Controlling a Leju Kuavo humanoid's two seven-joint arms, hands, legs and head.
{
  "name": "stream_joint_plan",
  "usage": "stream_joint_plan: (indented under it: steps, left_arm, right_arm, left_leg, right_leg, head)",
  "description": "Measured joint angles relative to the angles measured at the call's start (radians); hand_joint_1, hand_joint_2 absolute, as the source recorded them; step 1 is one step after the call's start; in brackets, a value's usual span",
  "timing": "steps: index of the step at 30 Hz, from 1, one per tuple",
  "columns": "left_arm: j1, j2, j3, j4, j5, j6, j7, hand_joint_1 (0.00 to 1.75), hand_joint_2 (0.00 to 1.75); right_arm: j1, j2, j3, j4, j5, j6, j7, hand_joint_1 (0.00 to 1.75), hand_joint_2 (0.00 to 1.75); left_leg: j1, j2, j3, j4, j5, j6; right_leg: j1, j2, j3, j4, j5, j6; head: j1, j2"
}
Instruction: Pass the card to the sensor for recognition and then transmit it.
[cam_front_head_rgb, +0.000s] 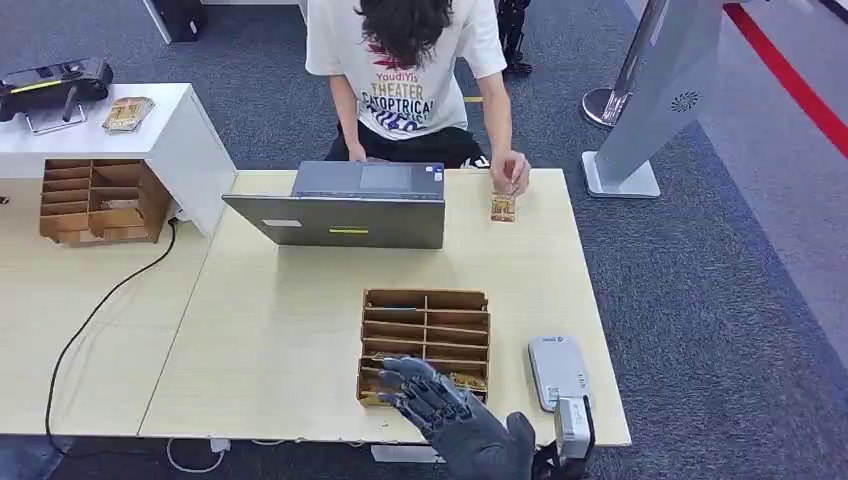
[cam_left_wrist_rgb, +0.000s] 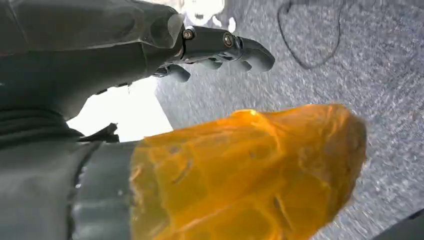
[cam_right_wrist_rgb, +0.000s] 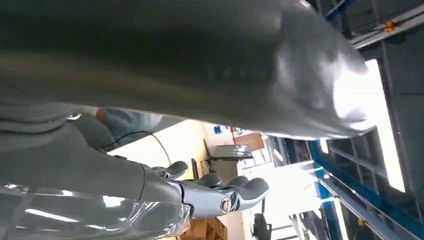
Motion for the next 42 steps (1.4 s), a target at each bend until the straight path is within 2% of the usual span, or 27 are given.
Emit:
stream_joint_plan:
  steps: [4, 12, 17, 18, 19, 20, 36, 42]
  left_arm:
    - [0.000, 0.003, -0.065, 0.000, -0.004, 0.000, -0.005, 0.00, 0.00]
    - [-0.005, 0.010, -0.260, 0.000, -0.004, 0.003, -0.015, 0.00, 0.00]
    - [-0.005, 0.010, -0.265, 0.000, -0.004, 0.003, -0.015, 0.00, 0.00]
    - [-0.004, 0.011, -0.289, 0.000, -0.004, 0.006, -0.015, 0.00, 0.00]
    - [-0.005, 0.013, -0.345, 0.000, -0.003, 0.008, -0.016, 0.00, 0.00]
    - [-0.007, 0.013, -0.362, 0.000, -0.003, 0.006, -0.016, 0.00, 0.00]
    - [-0.007, 0.017, -0.394, 0.000, 0.039, 0.000, -0.013, 0.00, 0.00]
    - [0.002, 0.020, -0.332, 0.000, 0.131, -0.007, -0.001, 0.00, 0.00]
  right_arm:
    - [-0.012, -0.006, 0.004, 0.013, 0.020, 0.008, -0.019, 0.00, 0.00]
    - [-0.022, -0.029, 0.021, 0.030, 0.045, 0.005, -0.047, 0.00, 0.00]
    - [-0.022, -0.029, 0.022, 0.030, 0.045, 0.005, -0.047, 0.00, 0.00]
    - [-0.022, -0.032, 0.024, 0.032, 0.047, 0.005, -0.052, 0.00, 0.00]
    - [-0.022, -0.040, 0.033, 0.034, 0.047, 0.006, -0.055, 0.00, 0.00]
    - [-0.022, -0.043, 0.038, 0.037, 0.047, 0.005, -0.057, 0.00, 0.00]
    - [-0.028, -0.058, 0.056, 0.058, 0.048, 0.005, -0.068, 0.00, 0.00]
    - [-0.029, -0.063, 0.061, 0.059, 0.048, 0.003, -0.072, 0.00, 0.00]
  left_leg:
    - [0.000, 0.000, 0.000, 0.000, 0.000, 0.000]
    - [0.000, 0.000, 0.000, 0.000, 0.000, 0.000]
    - [0.000, 0.000, 0.000, 0.000, 0.000, 0.000]
    - [0.000, 0.000, 0.000, 0.000, 0.000, 0.000]
    - [0.000, 0.000, 0.000, 0.000, 0.000, 0.000]
    - [0.000, 0.000, 0.000, 0.000, 0.000, 0.000]
    - [0.000, 0.000, 0.000, 0.000, 0.000, 0.000]
    - [0.000, 0.000, 0.000, 0.000, 0.000, 0.000]
  right_leg:
    - [0.000, 0.000, 0.000, 0.000, 0.000, 0.000]
    - [0.000, 0.000, 0.000, 0.000, 0.000, 0.000]
    - [0.000, 0.000, 0.000, 0.000, 0.000, 0.000]
    - [0.000, 0.000, 0.000, 0.000, 0.000, 0.000]
    - [0.000, 0.000, 0.000, 0.000, 0.000, 0.000]
    - [0.000, 0.000, 0.000, 0.000, 0.000, 0.000]
    - [0.000, 0.000, 0.000, 0.000, 0.000, 0.000]
    - [0.000, 0.000, 0.000, 0.000, 0.000, 0.000]
  head:
    - [0.000, 0.000]
    - [0.000, 0.000]
    - [0.000, 0.000]
    - [0.000, 0.000]
    - [0.000, 0.000]
    - [0.000, 0.000]
    - [0.000, 0.000]
    - [0.000, 0.000]
